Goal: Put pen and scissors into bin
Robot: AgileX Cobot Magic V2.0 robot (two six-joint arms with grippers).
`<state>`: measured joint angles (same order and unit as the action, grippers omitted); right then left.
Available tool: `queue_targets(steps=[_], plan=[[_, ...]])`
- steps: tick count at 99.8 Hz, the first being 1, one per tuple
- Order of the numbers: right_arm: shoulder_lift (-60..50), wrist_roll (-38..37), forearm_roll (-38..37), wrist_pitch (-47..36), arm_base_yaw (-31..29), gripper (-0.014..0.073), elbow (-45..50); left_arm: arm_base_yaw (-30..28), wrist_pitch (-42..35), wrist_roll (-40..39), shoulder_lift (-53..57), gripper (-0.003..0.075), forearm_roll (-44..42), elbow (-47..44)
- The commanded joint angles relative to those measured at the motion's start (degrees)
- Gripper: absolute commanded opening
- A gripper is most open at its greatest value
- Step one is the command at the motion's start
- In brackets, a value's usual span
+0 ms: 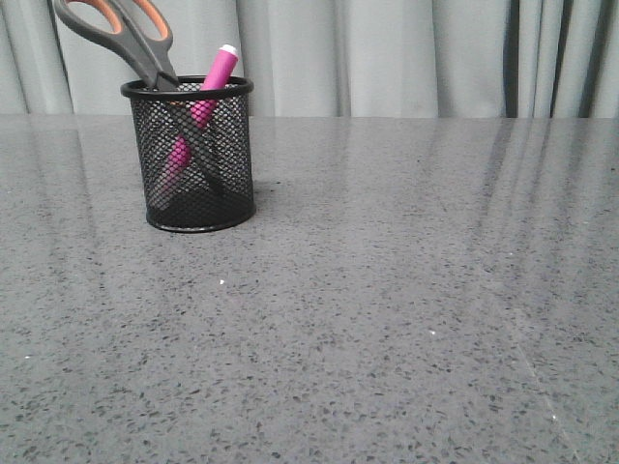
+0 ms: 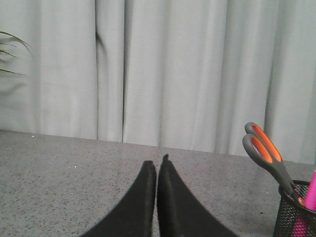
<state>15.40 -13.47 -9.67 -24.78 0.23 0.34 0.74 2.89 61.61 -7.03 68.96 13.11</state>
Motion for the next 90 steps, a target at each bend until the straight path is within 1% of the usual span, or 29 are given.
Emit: queue_targets(steps=[1, 59, 66, 71, 72, 74, 75, 76, 78, 81, 82, 83, 85, 86, 88, 90], plan=[[0.48, -0.32, 0.48, -3.72, -0.35, -0.0076, -1.43, -0.11, -1.29, -0.37, -0.50, -0.0021, 0.69, 1.55], [0.48, -0.32, 0.48, -3.72, -0.35, -0.0076, -1.43, -0.11, -1.00, -0.37, -0.50, -0.0021, 0.69, 1.55], [0.48, -0.32, 0.48, -3.72, -0.35, -0.0076, -1.43, -0.11, -1.01, -1.40, -0.50, -0.0021, -2.89, 1.52], [0.48, -0.32, 0.48, -3.72, -0.35, -0.0076, -1.43, -0.11, -1.01, -6.41, -0.50, -0.0022, -9.57, 1.52], [0.48, -0.32, 0.48, -3.72, -0.35, -0.0076, -1.43, -0.11, -1.01, -8.50, -0.50, -0.0022, -10.86, 1.41], [0.48, -0.32, 0.48, -3.72, -0.35, -0.0076, -1.43, -0.11, -1.01, -12.11, -0.50, -0.0021, -16.72, 1.42], [0.48, -0.32, 0.48, -3.72, -0.35, -0.0076, -1.43, -0.11, -1.01, -13.41, -0.50, -0.0022, -18.32, 1.40], [0.48, -0.32, 0.48, -3.72, -0.35, -0.0076, -1.43, -0.11, -1.01, -16.22, -0.50, -0.0022, -19.98, 1.28], [0.48, -0.32, 0.48, -3.72, -0.35, -0.0076, -1.43, -0.11, -1.01, -19.25, -0.50, -0.0022, -25.17, 1.28], [0.48, -0.32, 0.48, -3.72, -0.35, -0.0076, -1.43, -0.11, -1.14, -27.38, -0.50, -0.0021, -33.95, 0.76], [0.48, -0.32, 0.48, -3.72, -0.35, -0.0076, -1.43, -0.11, -1.25, -29.06, -0.50, -0.0022, -35.69, 0.64], [0.48, -0.32, 0.48, -3.72, -0.35, -0.0076, -1.43, -0.11, -1.36, -32.42, -0.50, -0.0022, -37.39, 0.39], [0.48, -0.32, 0.48, -3.72, -0.35, -0.0076, -1.43, -0.11, -1.63, -35.70, -0.50, -0.0022, -42.33, 0.17], [0.48, -0.32, 0.48, -3.72, -0.35, -0.0076, -1.43, -0.11, -1.59, -38.89, -0.50, -0.0022, -45.41, -0.12], [0.48, -0.32, 0.48, -3.72, -0.35, -0.0076, -1.43, -0.11, -1.67, -43.34, -0.50, -0.0022, -49.59, -0.55], [0.48, -0.32, 0.48, -3.72, -0.35, -0.0076, -1.43, -0.11, -1.67, -47.37, -0.50, -0.0022, -52.03, -1.02]])
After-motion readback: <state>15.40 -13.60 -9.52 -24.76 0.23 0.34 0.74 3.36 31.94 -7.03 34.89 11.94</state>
